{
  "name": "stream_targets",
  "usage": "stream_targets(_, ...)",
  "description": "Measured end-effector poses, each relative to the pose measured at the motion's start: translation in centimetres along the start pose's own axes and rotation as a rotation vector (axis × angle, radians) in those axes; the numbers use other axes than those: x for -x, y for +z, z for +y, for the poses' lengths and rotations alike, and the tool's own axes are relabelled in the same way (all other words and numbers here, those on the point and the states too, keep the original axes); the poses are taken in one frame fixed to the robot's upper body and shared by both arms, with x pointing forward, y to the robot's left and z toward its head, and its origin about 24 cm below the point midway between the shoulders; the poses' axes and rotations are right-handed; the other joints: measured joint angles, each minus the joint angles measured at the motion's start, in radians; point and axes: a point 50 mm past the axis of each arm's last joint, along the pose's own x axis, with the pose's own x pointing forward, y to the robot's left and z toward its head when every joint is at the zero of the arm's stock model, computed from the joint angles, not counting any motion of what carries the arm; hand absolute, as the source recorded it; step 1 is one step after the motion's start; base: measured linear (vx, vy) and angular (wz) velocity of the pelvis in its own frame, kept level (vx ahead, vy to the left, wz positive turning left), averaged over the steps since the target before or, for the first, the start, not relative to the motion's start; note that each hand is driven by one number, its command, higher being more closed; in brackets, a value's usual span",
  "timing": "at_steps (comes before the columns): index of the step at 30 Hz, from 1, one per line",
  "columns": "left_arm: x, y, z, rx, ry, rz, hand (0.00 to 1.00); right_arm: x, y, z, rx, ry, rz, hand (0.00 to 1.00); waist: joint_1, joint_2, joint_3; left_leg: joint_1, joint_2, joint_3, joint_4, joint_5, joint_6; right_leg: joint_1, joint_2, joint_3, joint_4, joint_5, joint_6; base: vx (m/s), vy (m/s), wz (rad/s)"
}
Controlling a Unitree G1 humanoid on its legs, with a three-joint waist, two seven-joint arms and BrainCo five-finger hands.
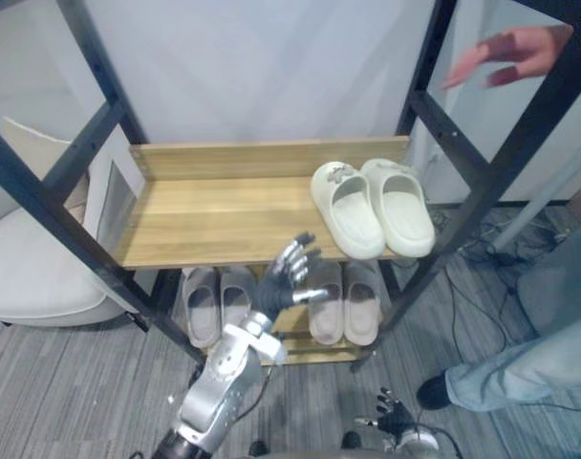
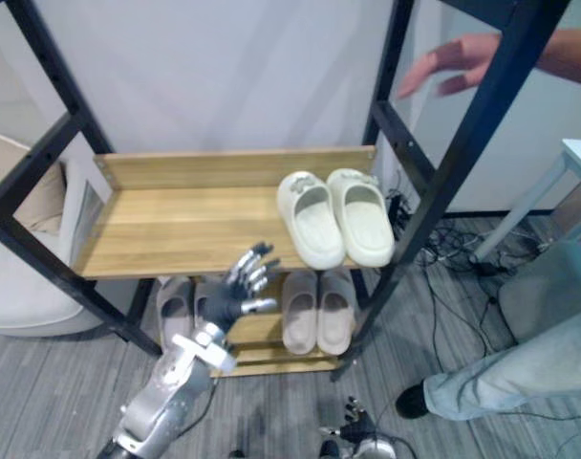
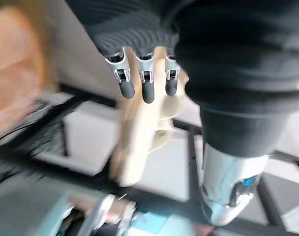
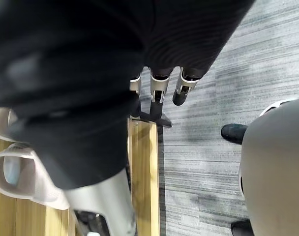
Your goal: Organize the slippers on the shoe rack
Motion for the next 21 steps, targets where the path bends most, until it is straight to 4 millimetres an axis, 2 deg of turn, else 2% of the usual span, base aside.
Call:
stream_targets(4, 1.4, -3.2, 1.0, 0.011, 0.047, 0.139, 0.00, 0.0, -0.3, 0.0, 0.003, 0.002, 0.017, 0.00, 0.014, -0.003, -0.005, -0.001, 0.000, -0.012, 0.005, 0.000, 0.000, 0.008, 0.000, -0.011, 0.000, -0.004, -0.001, -0.01, -0.008, 0.10)
stream_targets(6, 2.5, -6.0, 2.3, -0.024, 0.097, 0.269, 0.00, -0.1, -0.4, 0.1, 0.004, 0.002, 0.024, 0.00, 0.018, -0.003, -0.005, -0.001, 0.000, -0.013, 0.008, 0.000, 0.000, 0.012, 0.000, -0.012, 0.000, -0.007, -0.001, 0.00, 0.000, 0.00)
stream_targets(8, 3.3, -7.4, 3.3, -0.046, 0.139, 0.340, 0.00, -0.1, -0.4, 0.1, 0.003, 0.003, 0.024, 0.00, 0.018, -0.004, -0.005, 0.000, 0.001, -0.014, 0.010, -0.001, -0.001, 0.014, 0.000, -0.012, 0.000, -0.010, -0.002, -0.02, -0.005, 0.01)
stream_targets(13, 7.0, -11.8, 7.1, -0.160, 0.355, 0.606, 0.00, -0.1, -0.5, 0.1, 0.001, 0.000, 0.028, 0.00, 0.019, -0.008, -0.007, 0.002, 0.002, -0.016, 0.015, -0.001, -0.001, 0.019, 0.001, -0.014, 0.000, -0.010, -0.003, -0.04, -0.008, 0.01)
stream_targets(16, 9.1, -13.5, 8.9, -0.217, 0.465, 0.738, 0.00, -0.1, -0.5, 0.1, -0.001, -0.011, 0.030, 0.00, 0.020, -0.013, -0.009, 0.002, 0.002, -0.015, 0.015, -0.001, -0.001, 0.019, 0.001, -0.014, 0.000, -0.011, -0.005, -0.01, -0.001, 0.00)
stream_targets(21, 12.4, -14.9, 10.5, -0.241, 0.603, 0.880, 0.00, -0.2, -0.9, 0.2, -0.004, -0.025, 0.052, 0.00, 0.020, -0.029, -0.017, 0.006, 0.002, -0.013, 0.014, -0.001, -0.001, 0.020, 0.001, -0.012, 0.000, -0.010, -0.002, 0.00, 0.000, 0.00)
